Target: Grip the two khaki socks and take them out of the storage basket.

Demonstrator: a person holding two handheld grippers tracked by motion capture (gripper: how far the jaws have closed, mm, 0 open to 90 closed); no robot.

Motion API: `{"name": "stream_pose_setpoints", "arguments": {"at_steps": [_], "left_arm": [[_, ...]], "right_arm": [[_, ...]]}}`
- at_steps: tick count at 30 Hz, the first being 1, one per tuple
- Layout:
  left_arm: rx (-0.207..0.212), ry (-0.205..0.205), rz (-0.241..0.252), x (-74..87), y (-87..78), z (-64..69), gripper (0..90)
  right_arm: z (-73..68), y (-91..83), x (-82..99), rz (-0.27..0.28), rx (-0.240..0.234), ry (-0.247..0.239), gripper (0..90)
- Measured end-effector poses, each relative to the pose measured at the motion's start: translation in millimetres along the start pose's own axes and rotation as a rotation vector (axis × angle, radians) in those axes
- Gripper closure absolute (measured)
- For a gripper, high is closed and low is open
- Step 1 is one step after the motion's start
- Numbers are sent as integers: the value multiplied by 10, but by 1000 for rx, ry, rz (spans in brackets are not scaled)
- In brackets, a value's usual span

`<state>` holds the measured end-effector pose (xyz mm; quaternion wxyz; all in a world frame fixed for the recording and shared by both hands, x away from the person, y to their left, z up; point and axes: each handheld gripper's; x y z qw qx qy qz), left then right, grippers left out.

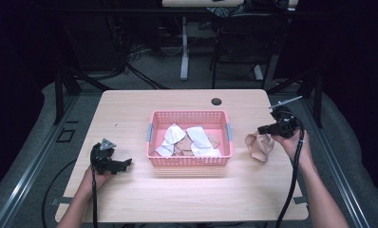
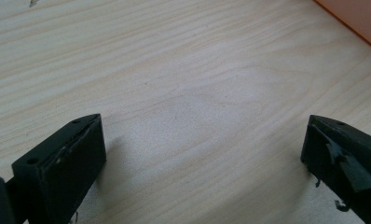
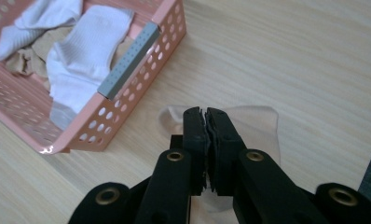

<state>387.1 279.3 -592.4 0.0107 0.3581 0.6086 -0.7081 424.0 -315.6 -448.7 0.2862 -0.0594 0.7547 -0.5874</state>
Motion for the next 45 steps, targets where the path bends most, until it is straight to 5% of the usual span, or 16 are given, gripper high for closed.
{"name": "stream_pose_setpoints", "arguments": {"at_steps": [27,32,40,45], "left_arm": [[-1,0,0,1,-1,0,0],[0,0,0,1,0,1,0],[0,0,0,1,-1,0,0],[0,0,0,1,-1,0,0]], "right_arm": [[69,713,98,-198,-25,33,800],[76,695,105,-191,-19,42,642],[42,467,148,-130,-30,66,195],[10,383,287,-120,-30,62,91]]}}
Point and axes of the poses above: each handheld gripper's, and its own axes: y roughly forward along the jaws, x roughly out of its underside, z roughly to its right, and after that the axes turned 14 degrees about -z, right-handed
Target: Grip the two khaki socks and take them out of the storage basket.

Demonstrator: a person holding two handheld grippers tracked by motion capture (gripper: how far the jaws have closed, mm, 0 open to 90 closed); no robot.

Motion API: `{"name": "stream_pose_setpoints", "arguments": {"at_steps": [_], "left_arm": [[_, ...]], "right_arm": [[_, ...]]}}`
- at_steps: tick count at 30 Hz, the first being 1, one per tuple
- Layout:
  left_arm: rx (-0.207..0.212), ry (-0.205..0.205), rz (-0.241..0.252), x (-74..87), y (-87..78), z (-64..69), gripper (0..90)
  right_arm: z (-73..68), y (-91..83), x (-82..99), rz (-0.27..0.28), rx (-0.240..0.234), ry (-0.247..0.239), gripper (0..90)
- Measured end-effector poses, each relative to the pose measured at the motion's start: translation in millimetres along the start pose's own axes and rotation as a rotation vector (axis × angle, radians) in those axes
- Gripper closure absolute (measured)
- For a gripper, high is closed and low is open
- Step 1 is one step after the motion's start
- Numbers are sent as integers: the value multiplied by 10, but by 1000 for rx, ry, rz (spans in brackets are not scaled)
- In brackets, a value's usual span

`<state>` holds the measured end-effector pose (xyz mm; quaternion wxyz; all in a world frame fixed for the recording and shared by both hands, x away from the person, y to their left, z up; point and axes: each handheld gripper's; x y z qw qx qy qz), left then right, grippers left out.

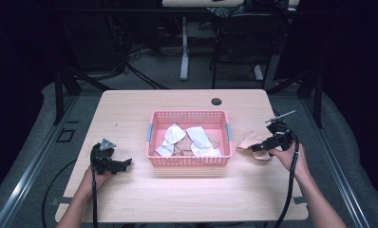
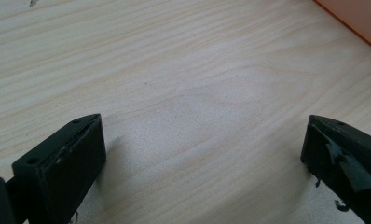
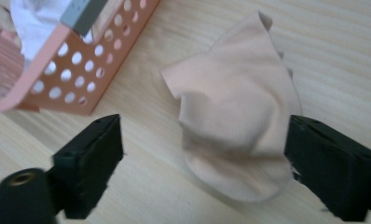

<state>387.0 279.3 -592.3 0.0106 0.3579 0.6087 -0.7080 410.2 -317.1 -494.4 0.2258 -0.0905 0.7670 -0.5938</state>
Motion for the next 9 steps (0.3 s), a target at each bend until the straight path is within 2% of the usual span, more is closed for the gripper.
{"name": "stream_pose_setpoints", "arguments": {"at_steps": [4,9], "left_arm": [[0,0,0,0,0,1,0],[1,0,1,2,-1,3,0]], "right_arm": [[-8,-31,157,-8,4,-11,13],[6,-27,368,-34,20,-13,4]]}}
Point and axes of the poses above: each handheld gripper's, and its own axes: y roughly forward along the jaws, x roughly out of its underside, z roughly to its right, and after that the axes turned 14 degrees about -z, right-handed
